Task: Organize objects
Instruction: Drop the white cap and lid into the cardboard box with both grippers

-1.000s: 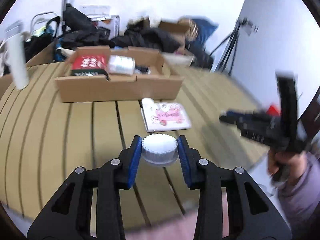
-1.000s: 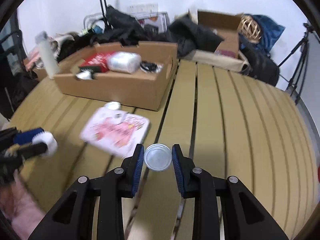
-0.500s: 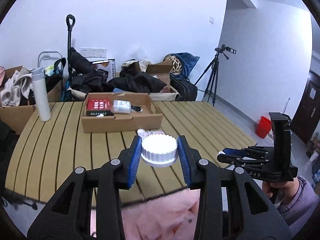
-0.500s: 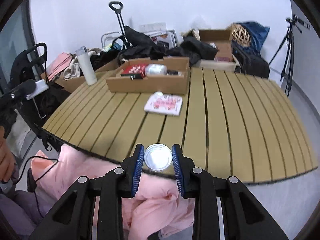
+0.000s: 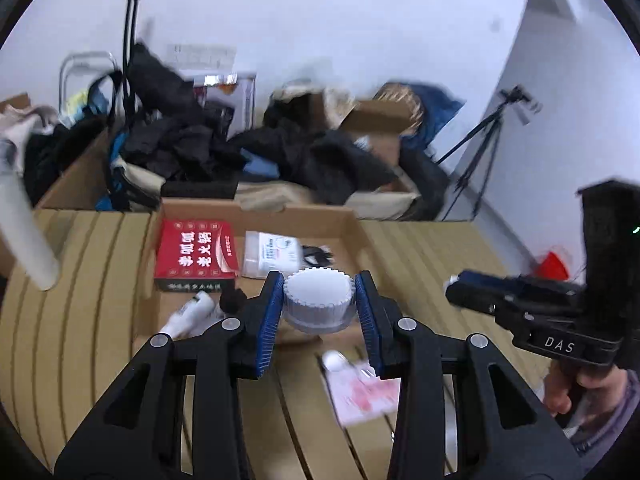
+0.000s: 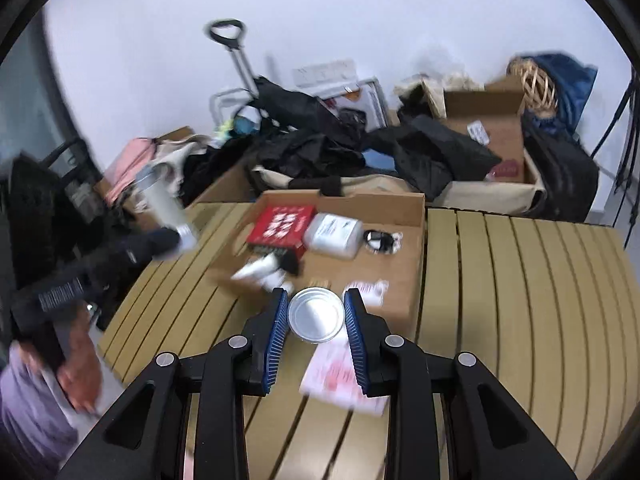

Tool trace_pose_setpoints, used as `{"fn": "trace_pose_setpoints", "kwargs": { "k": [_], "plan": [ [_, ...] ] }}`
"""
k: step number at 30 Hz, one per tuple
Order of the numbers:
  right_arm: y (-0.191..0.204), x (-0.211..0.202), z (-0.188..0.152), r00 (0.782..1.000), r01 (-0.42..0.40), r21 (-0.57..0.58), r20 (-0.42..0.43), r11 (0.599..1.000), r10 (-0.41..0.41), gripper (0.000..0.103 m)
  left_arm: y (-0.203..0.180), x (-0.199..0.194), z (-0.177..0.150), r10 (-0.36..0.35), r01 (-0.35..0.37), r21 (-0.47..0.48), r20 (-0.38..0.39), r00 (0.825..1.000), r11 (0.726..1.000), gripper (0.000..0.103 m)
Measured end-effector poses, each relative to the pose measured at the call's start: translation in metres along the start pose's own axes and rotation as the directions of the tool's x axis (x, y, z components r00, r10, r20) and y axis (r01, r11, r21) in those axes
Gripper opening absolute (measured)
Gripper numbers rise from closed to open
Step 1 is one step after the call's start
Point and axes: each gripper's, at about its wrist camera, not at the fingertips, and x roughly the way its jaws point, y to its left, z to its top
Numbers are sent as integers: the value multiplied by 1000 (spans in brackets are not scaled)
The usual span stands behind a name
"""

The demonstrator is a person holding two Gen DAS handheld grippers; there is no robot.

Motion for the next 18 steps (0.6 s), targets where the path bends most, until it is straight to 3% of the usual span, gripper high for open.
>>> {"fn": "trace_pose_setpoints", "kwargs": {
  "k": [4, 7, 9, 10, 11, 14, 16, 18],
  "plan": [
    [-24, 82, 24, 993, 9, 60, -115, 998, -2, 32, 22, 78, 1, 68, -72, -40, -86, 994, 997, 33],
    [-38, 133, 24, 982, 6, 113, -189, 994, 16, 32, 37, 104, -7, 68, -79, -111, -105, 992, 991, 33],
    [-40, 152, 25, 979, 11, 118, -202, 993, 13, 32, 43, 116, -13, 63, -79, -133, -122, 991, 988, 44],
    [-39, 159, 25, 979, 18, 108, -204, 994, 4, 33, 43, 119, -13, 70, -87, -130, -128, 989, 988, 56],
    [-38, 166, 27, 977, 16, 102, -213, 995, 6, 36, 44, 120, -13, 76, -91, -120, -127, 989, 989, 58],
    [-38, 171, 32, 980, 26, 105, -200, 994, -5, 72, 47, 109, -10, 82, -91, -91, -103, 991, 992, 61],
    [-41, 162, 34, 985, 15, 124, -175, 992, 7, 83, 51, 94, -4, 80, -88, -84, -98, 992, 993, 65],
    [-42, 146, 36, 988, 17, 137, -156, 990, 5, 83, 51, 71, 1, 98, -103, -54, -91, 991, 993, 71]
  ]
}}
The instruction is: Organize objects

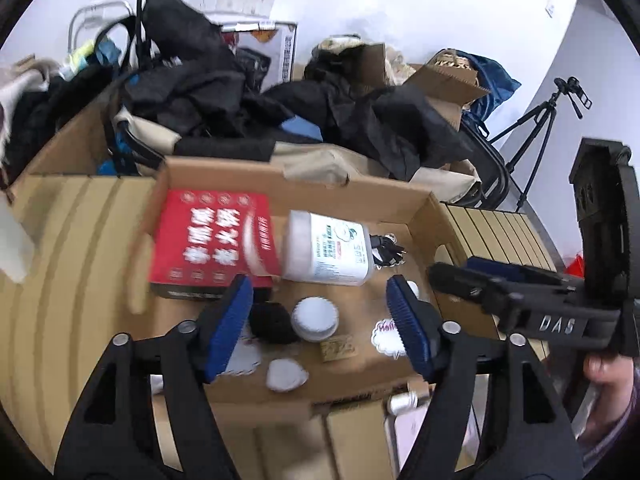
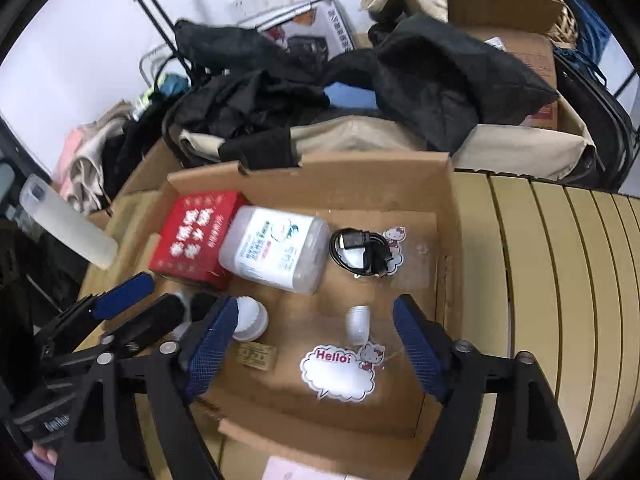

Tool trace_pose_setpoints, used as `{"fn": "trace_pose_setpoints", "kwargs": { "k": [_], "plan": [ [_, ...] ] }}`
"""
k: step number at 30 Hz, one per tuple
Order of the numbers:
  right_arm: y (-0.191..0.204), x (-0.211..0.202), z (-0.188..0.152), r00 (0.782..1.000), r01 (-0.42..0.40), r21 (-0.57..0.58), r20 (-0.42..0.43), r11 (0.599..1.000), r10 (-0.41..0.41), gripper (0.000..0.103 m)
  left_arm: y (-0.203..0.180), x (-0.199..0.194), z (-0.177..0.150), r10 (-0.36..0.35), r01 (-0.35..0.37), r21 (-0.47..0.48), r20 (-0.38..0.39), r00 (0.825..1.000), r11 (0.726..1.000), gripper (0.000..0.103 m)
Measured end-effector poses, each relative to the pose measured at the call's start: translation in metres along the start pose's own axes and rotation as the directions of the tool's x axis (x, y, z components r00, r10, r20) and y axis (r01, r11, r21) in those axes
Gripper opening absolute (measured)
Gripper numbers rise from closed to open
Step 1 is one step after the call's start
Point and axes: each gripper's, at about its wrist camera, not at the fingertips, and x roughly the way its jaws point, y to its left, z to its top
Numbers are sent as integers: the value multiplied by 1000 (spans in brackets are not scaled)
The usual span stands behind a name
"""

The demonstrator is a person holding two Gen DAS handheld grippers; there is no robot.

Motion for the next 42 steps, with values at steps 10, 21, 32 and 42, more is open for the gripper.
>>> {"fn": "trace_pose_setpoints", "kwargs": {
  "k": [10, 21, 32, 42],
  "plan": [
    [3, -125, -34, 988, 145, -69, 57, 987, -141, 83, -3, -141, -16, 254, -256, 130, 33, 967, 958, 102],
    [40, -248, -146, 971, 202, -197, 168, 959, -170, 83, -29, -263, -82, 252, -263, 106, 110, 962, 959, 103],
    [78, -272, -324, 981, 68, -166, 190, 984, -35, 83, -57, -296, -222, 139, -138, 167, 2, 990, 976, 103],
    [45, -232, -325, 973, 128, -29, 197, 991, -120, 83, -67, -233, -226, 56, -60, 211, 26, 998, 976, 103]
  ]
}}
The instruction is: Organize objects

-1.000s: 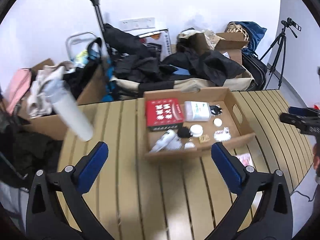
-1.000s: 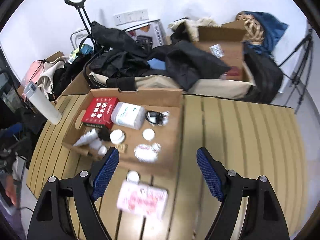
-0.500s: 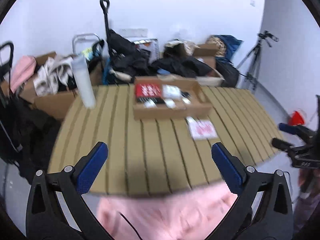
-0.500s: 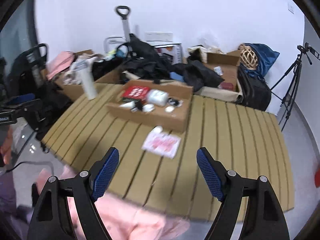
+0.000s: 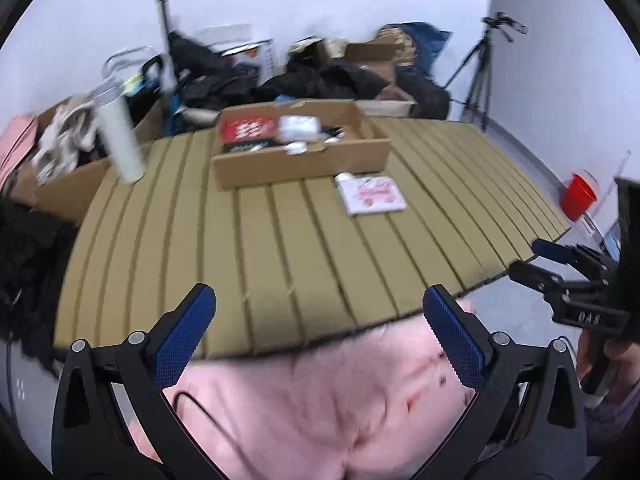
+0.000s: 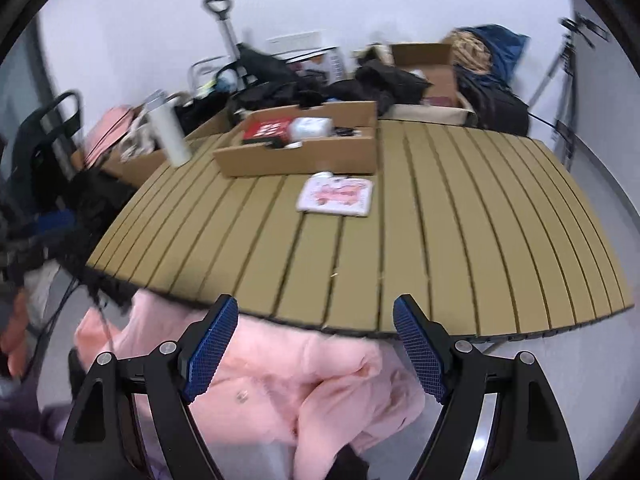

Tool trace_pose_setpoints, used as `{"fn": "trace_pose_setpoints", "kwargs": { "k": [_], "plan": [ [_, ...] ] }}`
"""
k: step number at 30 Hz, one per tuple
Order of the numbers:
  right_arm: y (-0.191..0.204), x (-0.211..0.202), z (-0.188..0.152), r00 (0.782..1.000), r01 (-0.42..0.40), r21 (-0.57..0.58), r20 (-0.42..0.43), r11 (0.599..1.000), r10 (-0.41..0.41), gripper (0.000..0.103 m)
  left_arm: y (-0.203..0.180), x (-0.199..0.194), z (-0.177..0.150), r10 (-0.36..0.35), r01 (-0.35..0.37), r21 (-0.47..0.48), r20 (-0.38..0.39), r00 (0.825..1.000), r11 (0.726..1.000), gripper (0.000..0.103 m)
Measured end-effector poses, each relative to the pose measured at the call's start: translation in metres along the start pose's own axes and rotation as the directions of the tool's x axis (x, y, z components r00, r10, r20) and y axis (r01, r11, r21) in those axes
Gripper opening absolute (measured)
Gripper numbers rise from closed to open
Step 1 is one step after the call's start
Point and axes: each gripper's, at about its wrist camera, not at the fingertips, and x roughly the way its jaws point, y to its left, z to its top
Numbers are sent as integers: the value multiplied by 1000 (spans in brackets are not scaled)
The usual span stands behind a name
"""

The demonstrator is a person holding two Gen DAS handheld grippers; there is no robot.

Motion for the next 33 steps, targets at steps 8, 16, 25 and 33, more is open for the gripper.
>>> {"fn": "trace_pose_setpoints", "kwargs": {
  "k": [8, 16, 25, 33],
  "plan": [
    [-31, 100, 45, 992, -107, 70, -62, 992, 112, 69, 0, 139, 53, -178, 169, -113, -70, 982, 979, 82],
    [-47, 212, 93, 991, -35, 84, -130, 996, 46, 64, -5, 255, 80, -213, 188, -152, -170, 962, 970, 44],
    [-25, 208, 60, 970, -158, 106, -167, 982, 175, 36, 5, 212, 27, -223, 182, -178, -247, 943, 967, 24],
    [27, 160, 24, 961, -226, -21, -171, 974, 220, 36, 41, 179, -2, 1, -57, -209, -261, 965, 976, 38]
  ]
}}
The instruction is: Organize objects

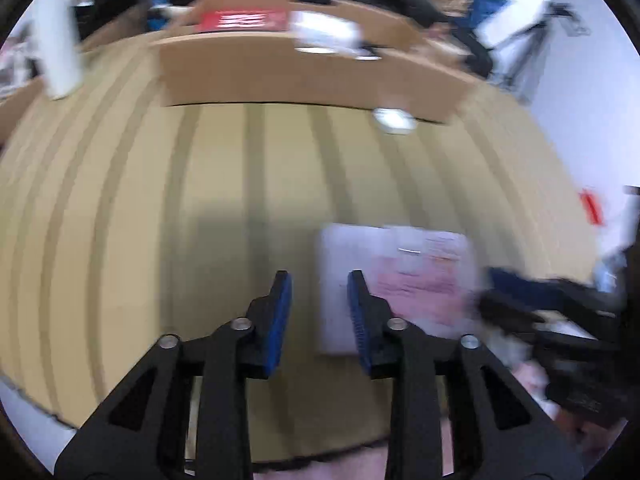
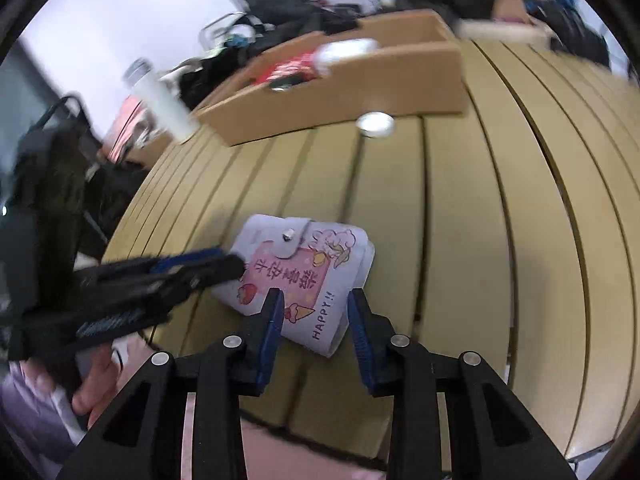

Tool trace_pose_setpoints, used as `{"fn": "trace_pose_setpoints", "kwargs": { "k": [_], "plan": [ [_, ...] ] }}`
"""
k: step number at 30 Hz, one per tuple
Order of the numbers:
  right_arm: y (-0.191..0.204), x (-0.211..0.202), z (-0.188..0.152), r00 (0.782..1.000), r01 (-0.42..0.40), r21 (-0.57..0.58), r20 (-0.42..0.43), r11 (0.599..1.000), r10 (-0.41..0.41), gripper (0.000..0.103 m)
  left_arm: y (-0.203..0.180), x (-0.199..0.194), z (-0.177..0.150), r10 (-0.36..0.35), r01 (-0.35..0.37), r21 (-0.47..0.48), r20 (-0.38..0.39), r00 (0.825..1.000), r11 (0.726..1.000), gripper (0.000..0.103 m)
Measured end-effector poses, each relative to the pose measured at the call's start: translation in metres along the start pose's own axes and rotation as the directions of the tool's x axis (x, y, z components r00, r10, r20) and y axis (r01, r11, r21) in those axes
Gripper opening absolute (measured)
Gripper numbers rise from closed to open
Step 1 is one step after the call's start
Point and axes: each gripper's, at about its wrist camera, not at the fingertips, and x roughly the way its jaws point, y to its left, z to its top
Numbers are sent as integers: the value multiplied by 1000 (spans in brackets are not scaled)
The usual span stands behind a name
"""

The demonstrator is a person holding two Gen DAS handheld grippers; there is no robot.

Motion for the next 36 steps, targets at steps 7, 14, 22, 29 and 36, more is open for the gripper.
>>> {"fn": "trace_pose_setpoints", "kwargs": {
  "k": [7, 14, 22, 29, 36],
  "plan": [
    [-21, -20, 12, 991, 127, 77, 31, 989, -130, 36, 1, -24, 1, -56, 56, -35, 11, 998, 998, 100],
    [-40, -32, 5, 982, 183, 131, 12, 974, -186, 36, -77, -4, -5, 39, -47, 141, 57, 998, 989, 103],
    [-58, -51, -2, 955, 293, 112, 19, 950, -297, 36, -88, 23, -20, 139, -140, 196, 16, 990, 971, 101],
    [-58, -35, 4, 964, 264, 103, 2, 959, -266, 36, -66, -3, -12, 89, -106, 153, 113, 990, 983, 43],
    [-34, 30, 59, 980, 201, -33, 0, 979, -201, 36, -26, -9, -15, -36, 29, 64, 110, 993, 998, 48]
  ]
}}
